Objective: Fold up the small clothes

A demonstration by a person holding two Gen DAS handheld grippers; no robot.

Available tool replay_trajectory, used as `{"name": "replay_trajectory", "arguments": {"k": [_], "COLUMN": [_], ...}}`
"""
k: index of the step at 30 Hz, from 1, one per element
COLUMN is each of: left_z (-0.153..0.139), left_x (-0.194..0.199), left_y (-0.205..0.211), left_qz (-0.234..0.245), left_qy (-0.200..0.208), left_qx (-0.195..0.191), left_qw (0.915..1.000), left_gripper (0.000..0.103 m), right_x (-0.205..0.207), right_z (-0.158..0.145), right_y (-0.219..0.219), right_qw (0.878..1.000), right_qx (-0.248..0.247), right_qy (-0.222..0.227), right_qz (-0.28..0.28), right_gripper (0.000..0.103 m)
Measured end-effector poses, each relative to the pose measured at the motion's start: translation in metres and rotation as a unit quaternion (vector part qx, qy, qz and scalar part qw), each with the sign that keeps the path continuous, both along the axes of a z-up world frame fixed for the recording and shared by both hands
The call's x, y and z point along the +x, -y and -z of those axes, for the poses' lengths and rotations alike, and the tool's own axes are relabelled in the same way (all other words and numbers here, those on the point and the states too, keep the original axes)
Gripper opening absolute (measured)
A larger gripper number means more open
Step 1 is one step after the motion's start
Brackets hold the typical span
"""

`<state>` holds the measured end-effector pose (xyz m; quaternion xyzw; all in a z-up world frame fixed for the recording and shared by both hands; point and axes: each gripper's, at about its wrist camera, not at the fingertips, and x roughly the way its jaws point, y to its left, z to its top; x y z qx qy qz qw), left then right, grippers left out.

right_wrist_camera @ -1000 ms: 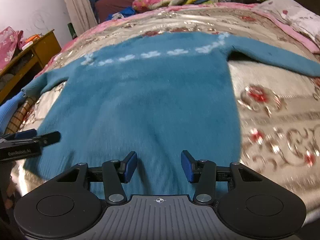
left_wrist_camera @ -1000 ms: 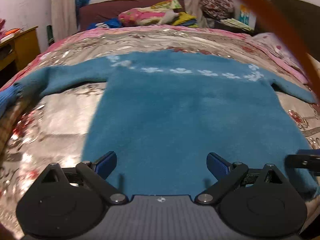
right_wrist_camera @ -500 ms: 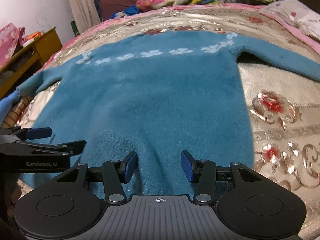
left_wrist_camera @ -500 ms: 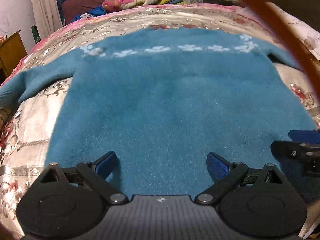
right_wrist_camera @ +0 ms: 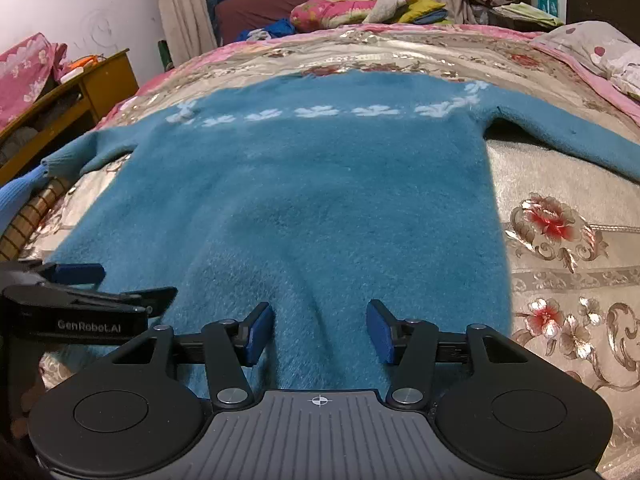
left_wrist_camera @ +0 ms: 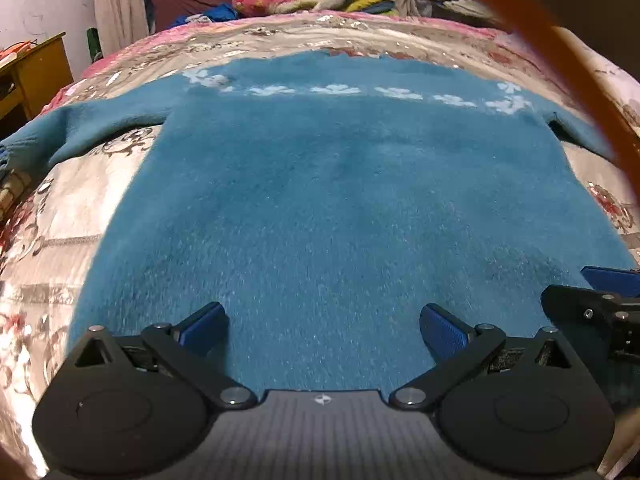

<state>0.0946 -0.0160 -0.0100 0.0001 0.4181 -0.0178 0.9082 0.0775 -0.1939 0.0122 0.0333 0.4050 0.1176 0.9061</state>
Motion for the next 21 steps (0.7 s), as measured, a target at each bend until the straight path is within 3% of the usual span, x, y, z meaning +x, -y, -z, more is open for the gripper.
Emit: {"name": "replay_trajectory", "arguments": {"k": [7, 13, 18, 21], "left_z": [-0.009, -0.036, -0.051, -0.056], "left_x": [0.006, 0.019, 0.043, 0.055], "left_y": [-0.002, 0.02, 0.047, 0.068], "left_qz": [0.004, 0.033, 0.055, 0.078], "left_qy": [-0.011, 0.043, 0.063, 0.073], "left_qx": [-0.01, 0.009, -0.004, 0.002], "left_qw": [0.9999, 0.9985, 0.9965, 0.9942], "left_gripper": [0.103, 0.103, 0.103, 0.103], "right_x": [0.002, 0.016, 0.047, 0.064], "right_z": [-0.006, -0.029, -0.037, -0.035], "right_y": [0.007, 0.037, 0.071, 0.108], "right_qw": [1.0, 0.996, 0.992, 0.984], "right_qx": [0.023, 0.049, 0.048, 0.075], "right_qy": [-0.005, 0.035, 0.056, 0.051], "right_qz": [0.013, 0.059, 0.106, 0.153], "right_gripper": [0.053, 0.053, 0.053, 0.053]}}
